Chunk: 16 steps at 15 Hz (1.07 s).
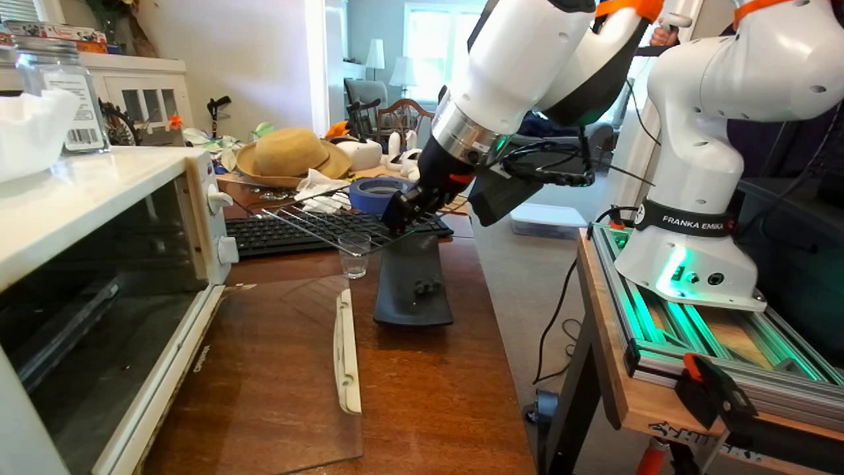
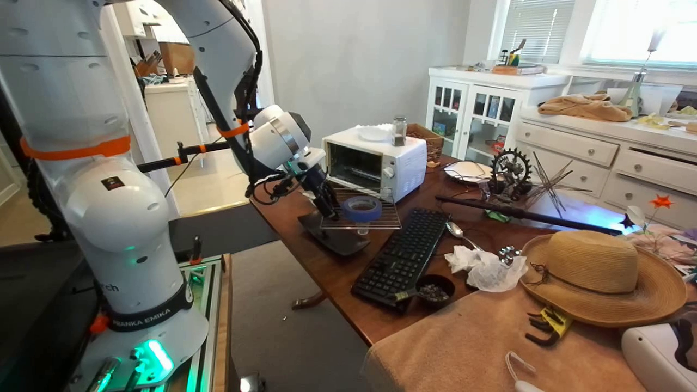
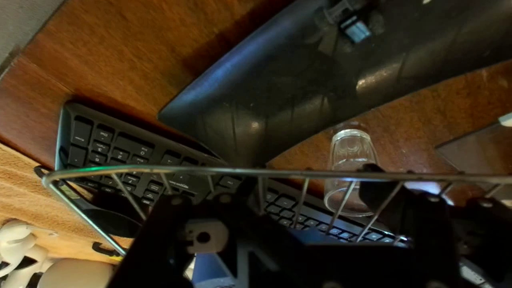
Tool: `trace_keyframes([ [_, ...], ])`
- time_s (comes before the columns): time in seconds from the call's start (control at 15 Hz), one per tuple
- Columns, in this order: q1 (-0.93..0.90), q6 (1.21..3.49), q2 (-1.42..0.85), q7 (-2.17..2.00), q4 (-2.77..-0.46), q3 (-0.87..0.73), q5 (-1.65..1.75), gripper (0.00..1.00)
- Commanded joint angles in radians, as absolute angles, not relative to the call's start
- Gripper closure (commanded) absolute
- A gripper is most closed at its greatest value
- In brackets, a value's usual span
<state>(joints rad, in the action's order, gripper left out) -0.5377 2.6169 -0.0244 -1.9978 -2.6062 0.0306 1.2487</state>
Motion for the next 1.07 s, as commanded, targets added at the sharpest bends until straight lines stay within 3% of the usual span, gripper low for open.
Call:
trace_keyframes([
  [0.0, -0.535, 2.595, -0.032, -2.147, -2.599, 0.022, 1.333, 0.61],
  [0.07, -0.439, 2.587, -0.015, -2.184, -2.615, 0.112, 1.344, 0.61],
  [0.27, -0.382, 2.564, 0.025, -2.278, -2.657, 0.153, 1.36, 0.61],
  [0.67, -0.314, 2.637, 0.09, -2.381, -2.734, 0.139, 1.432, 0.61],
  [1.0, -0.339, 2.78, -0.124, -2.303, -2.5, 0.168, 1.589, 0.61],
])
